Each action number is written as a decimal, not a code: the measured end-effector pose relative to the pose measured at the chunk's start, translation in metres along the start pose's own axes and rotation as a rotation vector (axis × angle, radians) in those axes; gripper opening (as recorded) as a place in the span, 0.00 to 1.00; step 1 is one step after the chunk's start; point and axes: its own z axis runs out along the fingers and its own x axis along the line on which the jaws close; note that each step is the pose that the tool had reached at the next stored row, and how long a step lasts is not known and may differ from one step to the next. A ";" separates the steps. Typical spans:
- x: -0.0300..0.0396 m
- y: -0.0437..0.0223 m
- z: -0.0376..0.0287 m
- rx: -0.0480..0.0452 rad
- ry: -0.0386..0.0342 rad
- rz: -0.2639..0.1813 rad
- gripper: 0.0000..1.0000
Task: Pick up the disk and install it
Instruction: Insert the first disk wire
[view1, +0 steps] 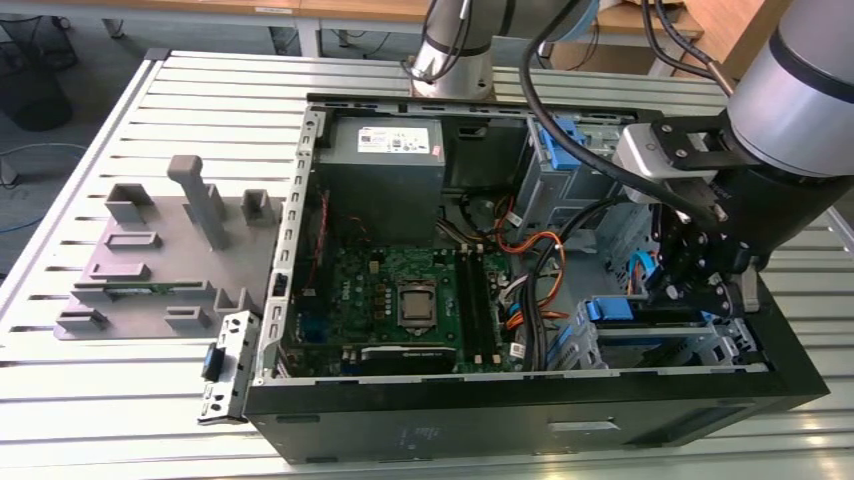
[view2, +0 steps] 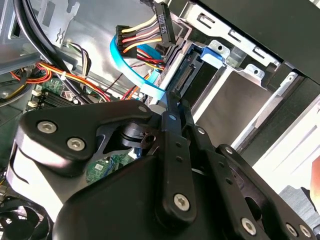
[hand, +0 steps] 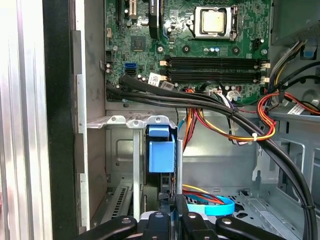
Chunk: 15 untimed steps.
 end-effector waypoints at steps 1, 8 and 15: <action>0.0000 0.0000 0.0001 -0.0025 -0.0026 0.000 0.16; 0.0002 0.0000 0.0001 -0.0054 -0.0044 0.001 0.16; 0.0015 0.0001 0.0005 -0.0054 -0.0056 0.001 0.16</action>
